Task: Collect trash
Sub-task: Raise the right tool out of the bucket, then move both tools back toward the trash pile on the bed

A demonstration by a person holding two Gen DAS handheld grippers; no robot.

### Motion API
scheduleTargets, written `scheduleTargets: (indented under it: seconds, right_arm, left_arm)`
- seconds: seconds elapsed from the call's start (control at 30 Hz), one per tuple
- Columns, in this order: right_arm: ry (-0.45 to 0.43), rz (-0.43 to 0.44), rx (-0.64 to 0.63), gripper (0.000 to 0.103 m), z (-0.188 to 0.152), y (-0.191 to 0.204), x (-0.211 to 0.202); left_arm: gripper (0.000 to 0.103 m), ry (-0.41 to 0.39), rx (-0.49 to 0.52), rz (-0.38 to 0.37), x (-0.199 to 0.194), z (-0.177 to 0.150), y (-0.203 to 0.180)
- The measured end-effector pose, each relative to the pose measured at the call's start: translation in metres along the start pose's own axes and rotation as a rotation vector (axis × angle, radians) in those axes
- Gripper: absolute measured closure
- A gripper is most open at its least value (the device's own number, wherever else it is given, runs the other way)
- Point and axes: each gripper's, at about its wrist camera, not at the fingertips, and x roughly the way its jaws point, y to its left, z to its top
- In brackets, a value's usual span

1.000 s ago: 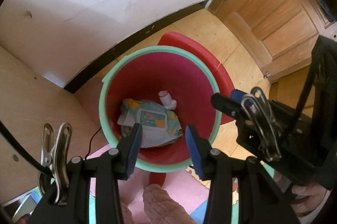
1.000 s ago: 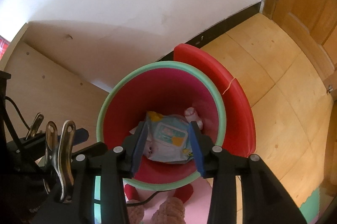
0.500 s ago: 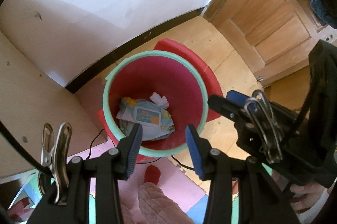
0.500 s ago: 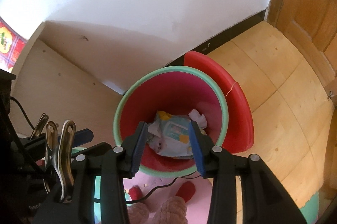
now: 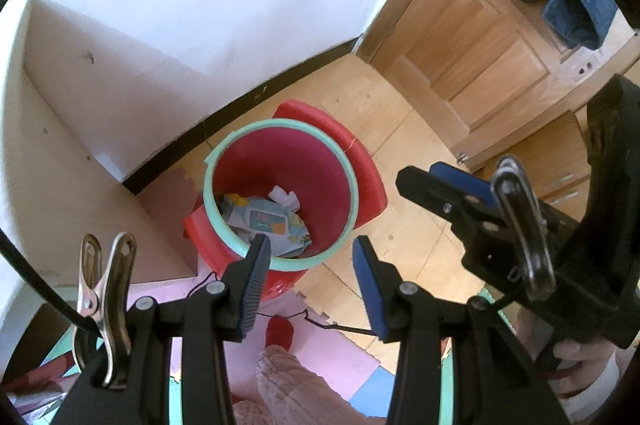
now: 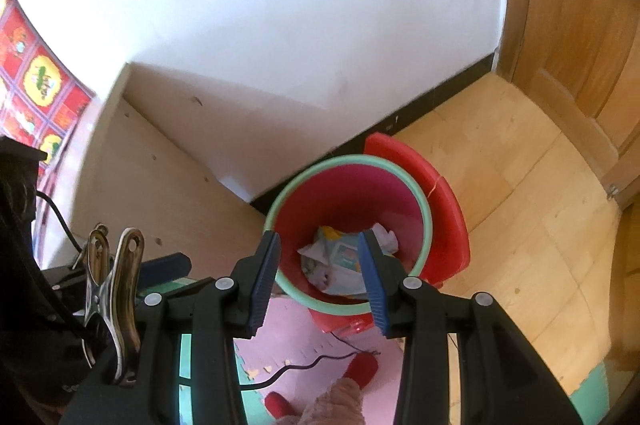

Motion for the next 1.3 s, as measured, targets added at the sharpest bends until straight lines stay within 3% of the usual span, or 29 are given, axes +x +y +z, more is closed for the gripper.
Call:
scheduleTargets:
  seconds: [0.3,0.67,1.3]
  right_arm:
    - [-0.089,0.024,-0.061,0.062,-0.007,0.056,-0.057]
    - [-0.145,0.089,-0.161,0.062,-0.022,0.135,-0.106]
    - [-0.152,0.256,-0.340,0.062,-0.067,0.284,-0.135]
  left_arm:
    - [0.059,-0.070,0.001,0.000,-0.072,-0.027,0.014]
    - [0.059,-0.155,-0.083,0.029,-0.152,-0.063,0.052]
    - [0.059,-0.287,-0.288,0.179,-0.275,-0.150,0.144]
